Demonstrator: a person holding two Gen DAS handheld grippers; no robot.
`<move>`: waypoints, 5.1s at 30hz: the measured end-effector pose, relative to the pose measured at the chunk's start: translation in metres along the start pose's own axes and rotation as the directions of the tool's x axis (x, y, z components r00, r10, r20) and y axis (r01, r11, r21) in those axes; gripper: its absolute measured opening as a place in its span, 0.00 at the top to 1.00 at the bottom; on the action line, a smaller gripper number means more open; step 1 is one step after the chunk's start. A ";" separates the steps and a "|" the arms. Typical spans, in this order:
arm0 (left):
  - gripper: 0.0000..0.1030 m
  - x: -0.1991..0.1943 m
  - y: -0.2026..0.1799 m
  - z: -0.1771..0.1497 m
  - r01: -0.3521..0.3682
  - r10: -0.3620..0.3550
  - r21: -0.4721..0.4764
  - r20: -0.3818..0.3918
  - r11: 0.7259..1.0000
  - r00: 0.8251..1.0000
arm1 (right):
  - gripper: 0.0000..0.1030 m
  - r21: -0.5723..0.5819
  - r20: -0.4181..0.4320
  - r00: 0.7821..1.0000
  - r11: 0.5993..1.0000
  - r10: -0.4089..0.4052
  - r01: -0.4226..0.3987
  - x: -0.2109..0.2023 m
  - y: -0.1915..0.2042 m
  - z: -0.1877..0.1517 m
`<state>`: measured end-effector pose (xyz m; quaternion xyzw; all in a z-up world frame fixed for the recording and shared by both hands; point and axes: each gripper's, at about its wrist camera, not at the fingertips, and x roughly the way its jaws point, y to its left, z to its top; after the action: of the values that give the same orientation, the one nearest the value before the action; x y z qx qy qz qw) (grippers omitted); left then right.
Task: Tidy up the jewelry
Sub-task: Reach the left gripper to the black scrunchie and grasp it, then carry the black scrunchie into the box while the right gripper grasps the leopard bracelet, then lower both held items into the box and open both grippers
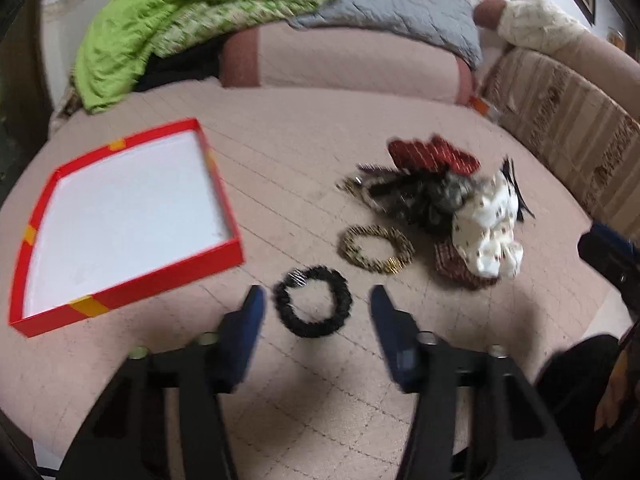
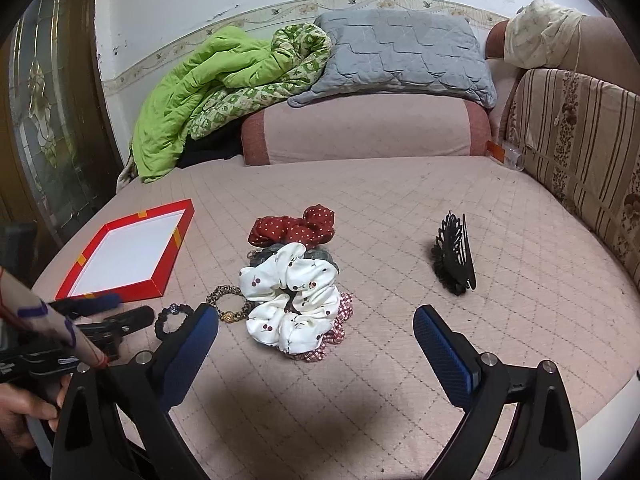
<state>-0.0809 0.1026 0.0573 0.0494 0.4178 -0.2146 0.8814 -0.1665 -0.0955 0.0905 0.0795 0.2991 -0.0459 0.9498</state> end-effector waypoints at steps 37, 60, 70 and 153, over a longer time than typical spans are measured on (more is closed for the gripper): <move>0.93 -0.023 0.051 0.016 -0.004 0.014 -0.050 0.200 0.999 0.980 | 0.62 -0.163 -0.362 0.876 0.904 0.319 -0.396 0.119 0.101 0.015; 0.93 -0.021 0.071 0.014 -0.033 0.049 -0.086 0.193 0.996 0.980 | 0.94 -0.187 -0.307 0.885 0.890 0.349 -0.415 0.134 0.109 0.023; 0.93 -0.031 0.087 0.023 -0.091 0.110 -0.099 0.210 0.991 0.971 | 0.94 -0.135 -0.215 0.875 0.874 0.434 -0.466 0.115 0.107 0.039; 0.93 0.043 0.257 0.063 -0.282 0.281 -0.414 -0.064 0.865 0.958 | 0.93 -0.083 -0.353 0.839 0.880 0.414 -0.469 0.264 0.277 0.072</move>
<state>0.0965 0.3035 0.0415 -0.0804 0.4429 0.0109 0.8929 0.1269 0.1538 0.0315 0.0737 0.4277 0.2135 0.8753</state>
